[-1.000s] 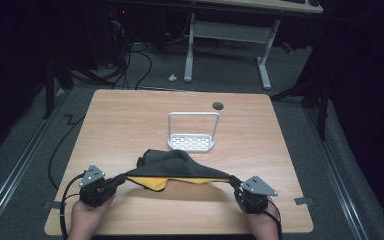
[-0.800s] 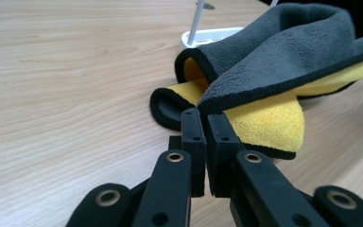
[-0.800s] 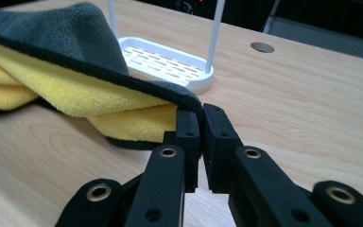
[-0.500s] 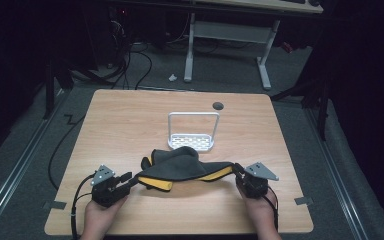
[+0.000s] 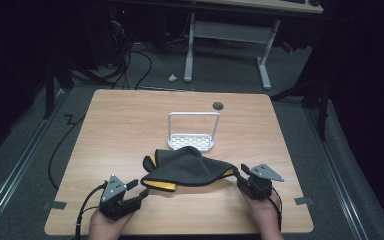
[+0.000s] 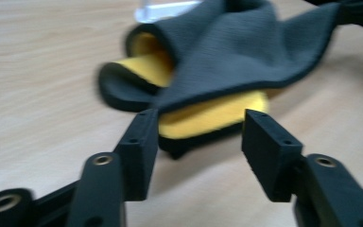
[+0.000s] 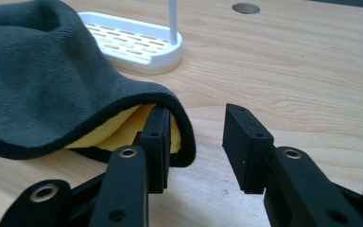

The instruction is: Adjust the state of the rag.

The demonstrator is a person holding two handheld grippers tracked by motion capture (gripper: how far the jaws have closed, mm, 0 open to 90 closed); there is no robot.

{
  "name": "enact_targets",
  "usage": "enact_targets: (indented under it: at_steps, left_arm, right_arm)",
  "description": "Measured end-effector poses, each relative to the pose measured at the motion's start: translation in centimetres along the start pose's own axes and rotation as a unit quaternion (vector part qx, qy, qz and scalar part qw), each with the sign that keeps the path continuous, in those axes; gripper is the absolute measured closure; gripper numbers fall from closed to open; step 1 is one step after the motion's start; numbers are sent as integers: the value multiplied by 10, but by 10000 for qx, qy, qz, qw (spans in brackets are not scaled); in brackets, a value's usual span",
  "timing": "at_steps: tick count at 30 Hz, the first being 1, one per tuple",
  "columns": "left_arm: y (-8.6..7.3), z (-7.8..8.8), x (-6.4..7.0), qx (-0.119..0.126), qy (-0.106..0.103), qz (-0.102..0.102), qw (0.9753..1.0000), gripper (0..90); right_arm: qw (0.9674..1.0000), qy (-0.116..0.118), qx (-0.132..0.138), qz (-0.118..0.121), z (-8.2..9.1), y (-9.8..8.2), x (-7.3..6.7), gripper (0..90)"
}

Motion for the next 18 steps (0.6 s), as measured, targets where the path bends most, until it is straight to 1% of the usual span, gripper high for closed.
enact_targets:
  at_steps: [1, 2, 3, 4, 5, 6, 7, 8, 9, 10, 11, 13, 14, 15, 16, 17, 18]
  left_arm:
    - [-2, -4, 6, -61, -85, 18, 9999, 502]
    - [-2, -4, 6, -61, -85, 18, 9999, 501]
    - [-3, -11, 11, -147, -163, 35, 9998, 501]
    - [-3, -25, 25, -234, -83, -118, 9996, 457]
    - [-3, -34, 30, -284, 14, -204, 9994, 438]
    - [-3, -34, 30, -284, 14, -204, 9994, 412]
    - [-1, -50, 36, -453, 255, -310, 9982, 382]
    - [0, -56, 37, -483, 349, -281, 9978, 353]
    - [0, -56, 37, -483, 349, -281, 9978, 351]
    - [4, -64, 38, -514, 441, -282, 9973, 351]
    - [4, -64, 38, -514, 441, -282, 9973, 349]
    - [9, -71, 38, -575, 601, -303, 9961, 351]
    - [12, -76, 37, -620, 665, -315, 9954, 418]
    - [12, -78, 37, -652, 709, -348, 9947, 523]
    - [12, -78, 37, -652, 709, -348, 9947, 638]
    - [13, -79, 35, -664, 749, -375, 9943, 772]
    - [13, -77, 34, -633, 760, -373, 9944, 823]
  right_arm:
    - [10000, -3, 17, 8, 1, 0, -1, 623]
    - [10000, -3, 17, 8, 1, 0, -1, 623]
    - [10000, -12, 31, 16, 2, 0, -1, 623]
    - [10000, -19, 35, -40, 2, 0, 0, 623]
    - [10000, -29, 20, -74, 2, 0, 0, 624]
    - [10000, -29, 20, -74, 2, 0, 0, 624]
    - [9999, 5, 3, -119, 0, -1, 0, 625]
    - [9999, 11, 4, -116, 0, -2, 0, 625]
    - [9999, 14, 9, -112, 1, -1, -2, 624]
    - [9999, 32, 34, -95, 1, -1, -3, 625]
    - [9999, 48, 42, -94, 2, -1, -4, 625]
    - [9999, 79, 59, -66, 2, -1, -5, 626]
    - [9999, 119, 39, -28, 1, -1, -7, 627]
    - [9999, 122, 16, -35, 1, -1, -8, 631]
    - [9999, 150, 7, -18, 1, -1, -9, 634]
    - [9999, 172, 19, -2, 1, -1, -10, 639]
    - [9998, 193, 29, 21, 2, -1, -12, 643]
Point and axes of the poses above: each handheld gripper's, and its own axes: z roughly backward along the jaws, y roughly out of its top, x roughly to its right, the point moved 2 cm from there along -z, roughly forward along the jaws, and after that the axes turned 6 degrees about y, right-handed, at the moved point
